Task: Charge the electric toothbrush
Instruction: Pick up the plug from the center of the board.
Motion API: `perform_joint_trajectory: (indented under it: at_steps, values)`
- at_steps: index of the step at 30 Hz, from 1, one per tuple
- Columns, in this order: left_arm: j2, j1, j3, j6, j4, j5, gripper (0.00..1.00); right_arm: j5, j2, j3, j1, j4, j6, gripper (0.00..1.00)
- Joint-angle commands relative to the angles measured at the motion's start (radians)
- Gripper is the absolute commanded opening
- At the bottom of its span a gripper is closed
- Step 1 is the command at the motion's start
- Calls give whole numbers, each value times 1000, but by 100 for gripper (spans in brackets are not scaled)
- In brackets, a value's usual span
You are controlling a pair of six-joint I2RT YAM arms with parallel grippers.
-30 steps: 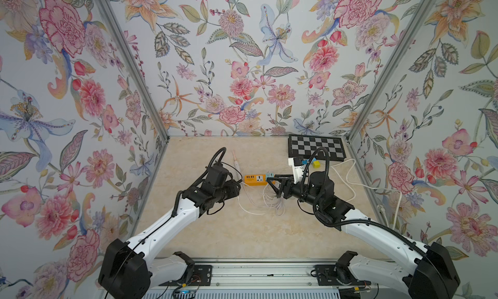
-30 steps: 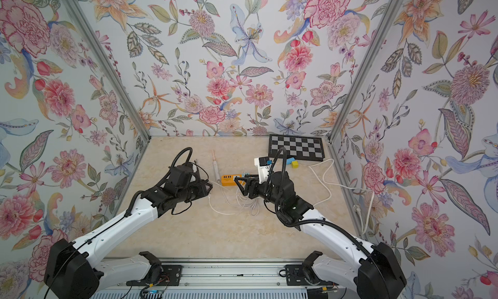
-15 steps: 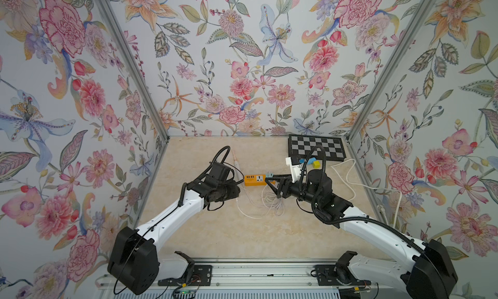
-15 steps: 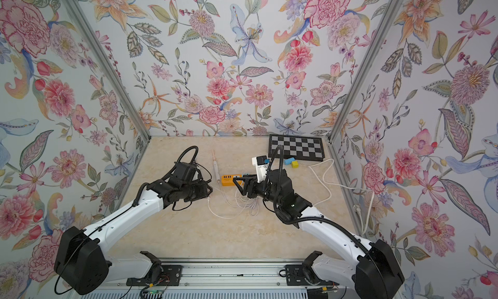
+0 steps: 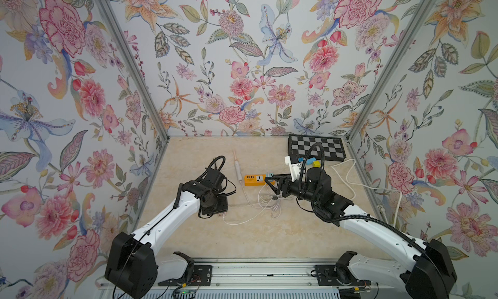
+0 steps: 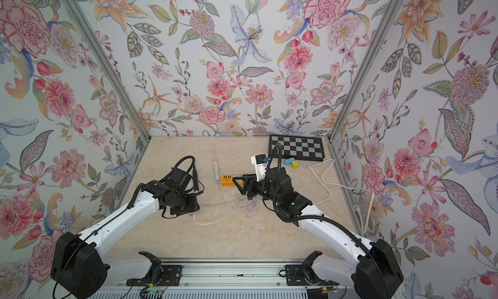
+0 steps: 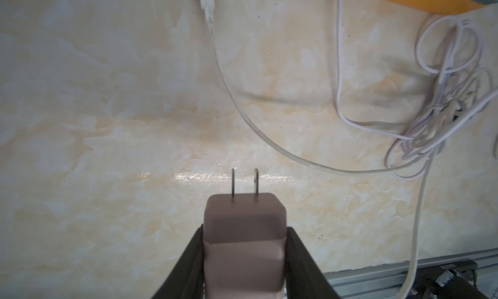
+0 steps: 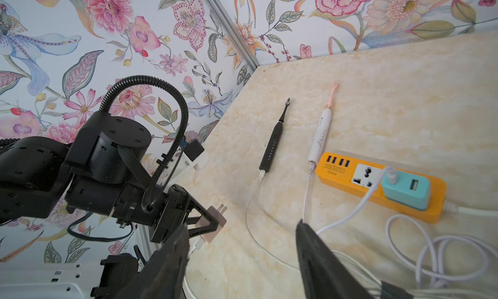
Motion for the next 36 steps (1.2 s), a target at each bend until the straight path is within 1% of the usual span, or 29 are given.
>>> perform_joint_trajectory:
  at_steps: [1, 3, 4, 5, 6, 7, 8, 9, 10, 12, 14, 18, 20, 22, 25, 28, 31, 33, 35, 36]
  values:
    - [-37, 6, 32, -185, 292, 112, 0, -61, 25, -6, 9, 108, -33, 65]
    - [-21, 8, 12, -291, 461, 130, 0, -64, 44, 14, 16, 93, -45, 64]
    - [-14, 7, -4, -361, 561, 138, 0, -68, 48, 26, 27, 87, -80, 64]
    - [-11, 6, -27, -425, 661, 143, 0, -56, 50, 29, 42, 87, -118, 65]
    - [-10, 3, -61, -504, 775, 148, 0, -18, 51, 25, 61, 97, -145, 65]
    - [-10, 4, -92, -588, 884, 149, 0, 18, 52, 13, 70, 122, -130, 66]
    - [-10, 3, -113, -650, 965, 138, 0, 49, 54, -3, 73, 161, -83, 66]
    - [-10, 1, -121, -696, 1029, 116, 0, 83, 61, -34, 77, 237, -5, 67]
    - [-7, 0, -111, -719, 1054, 89, 0, 93, 76, -69, 82, 328, 61, 66]
    - [4, 1, -61, -743, 1016, 42, 0, 146, 97, -101, 100, 418, 121, 65]
    - [24, -1, -11, -767, 988, 33, 0, 199, 116, -99, 118, 451, 111, 67]
    - [57, -10, 13, -853, 1038, 62, 0, 175, 198, -62, 116, 563, 44, 71]
    - [61, -22, 14, -884, 1049, 50, 0, 157, 251, -15, 113, 572, -6, 71]
    - [63, -30, 12, -906, 1066, 46, 0, 172, 312, 34, 105, 557, -32, 71]
    - [60, -45, 12, -919, 1078, 34, 0, 194, 390, 55, 91, 647, -45, 68]
    - [60, -57, 12, -924, 1083, 31, 0, 227, 446, 55, 96, 777, -114, 62]
    - [70, -61, 16, -925, 1086, 41, 0, 182, 482, 55, 97, 889, -123, 58]
    - [69, -62, 15, -922, 1084, 44, 0, 188, 479, 60, 102, 889, -147, 61]
    - [68, -68, 11, -919, 1083, 39, 0, 218, 468, 68, 104, 864, -164, 66]
    - [67, -71, 8, -919, 1081, 35, 0, 239, 465, 76, 103, 843, -170, 66]
